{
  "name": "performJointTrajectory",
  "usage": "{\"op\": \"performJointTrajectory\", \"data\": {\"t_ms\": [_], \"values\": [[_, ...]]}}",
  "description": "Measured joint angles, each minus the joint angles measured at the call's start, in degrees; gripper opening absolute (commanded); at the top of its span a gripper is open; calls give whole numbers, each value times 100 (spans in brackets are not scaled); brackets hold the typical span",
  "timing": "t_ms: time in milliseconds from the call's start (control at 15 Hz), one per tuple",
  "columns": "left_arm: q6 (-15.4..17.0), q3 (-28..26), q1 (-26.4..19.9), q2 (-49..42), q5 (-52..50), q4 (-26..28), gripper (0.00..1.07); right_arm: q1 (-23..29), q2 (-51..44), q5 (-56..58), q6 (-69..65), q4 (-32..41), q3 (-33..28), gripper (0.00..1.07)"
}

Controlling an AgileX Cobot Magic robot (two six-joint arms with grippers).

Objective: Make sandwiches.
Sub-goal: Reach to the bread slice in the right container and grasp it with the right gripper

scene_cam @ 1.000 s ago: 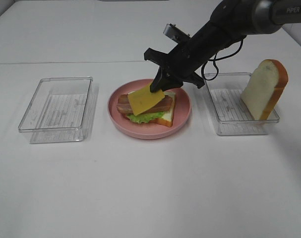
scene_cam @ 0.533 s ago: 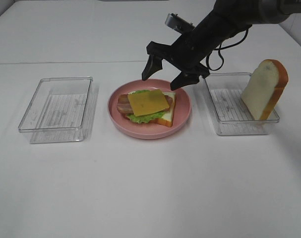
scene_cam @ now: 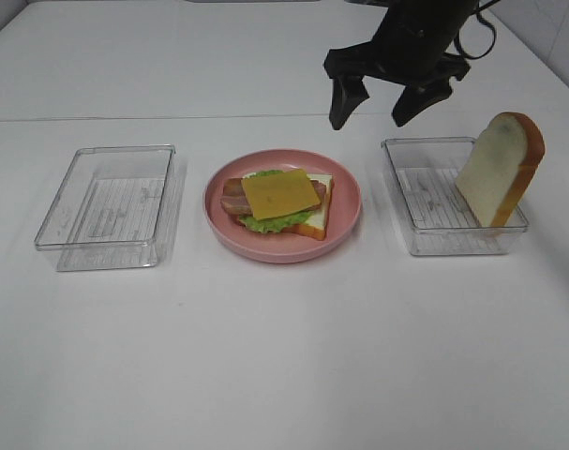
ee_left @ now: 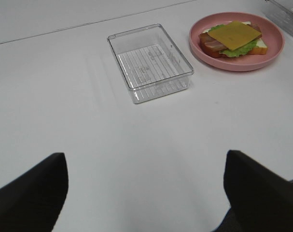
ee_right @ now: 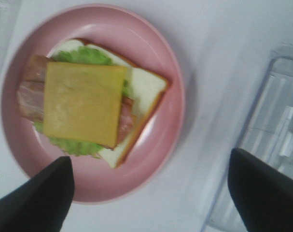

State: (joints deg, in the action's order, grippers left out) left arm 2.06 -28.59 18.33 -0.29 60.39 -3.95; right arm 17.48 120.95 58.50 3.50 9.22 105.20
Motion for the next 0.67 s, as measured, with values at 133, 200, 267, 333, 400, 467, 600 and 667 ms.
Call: {"op": "performJointTrajectory", "data": {"t_ms": [133, 200, 267, 333, 400, 467, 600, 667], "values": [[0, 0, 0, 0, 0, 0, 83, -29, -69, 533, -246, -647, 292, 82], [0, 0, 0, 0, 0, 0, 83, -69, -109, 773, -309, -814, 407, 82], [0, 0, 0, 0, 0, 0, 83, -115, -132, 871, -350, -842, 458, 82], [0, 0, 0, 0, 0, 0, 83, -206, -143, 997, -350, -854, 544, 82], [0, 0, 0, 0, 0, 0, 83, -350, -149, 1060, -350, -865, 613, 82], [0, 0, 0, 0, 0, 0, 83, -521, -149, 1077, -413, -865, 647, 82], [0, 0, 0, 0, 0, 0, 83, -1083, -149, 1100, -430, -814, 659, 82], [0, 0, 0, 0, 0, 0, 83, -1249, -149, 1100, -430, -722, 659, 82]]}}
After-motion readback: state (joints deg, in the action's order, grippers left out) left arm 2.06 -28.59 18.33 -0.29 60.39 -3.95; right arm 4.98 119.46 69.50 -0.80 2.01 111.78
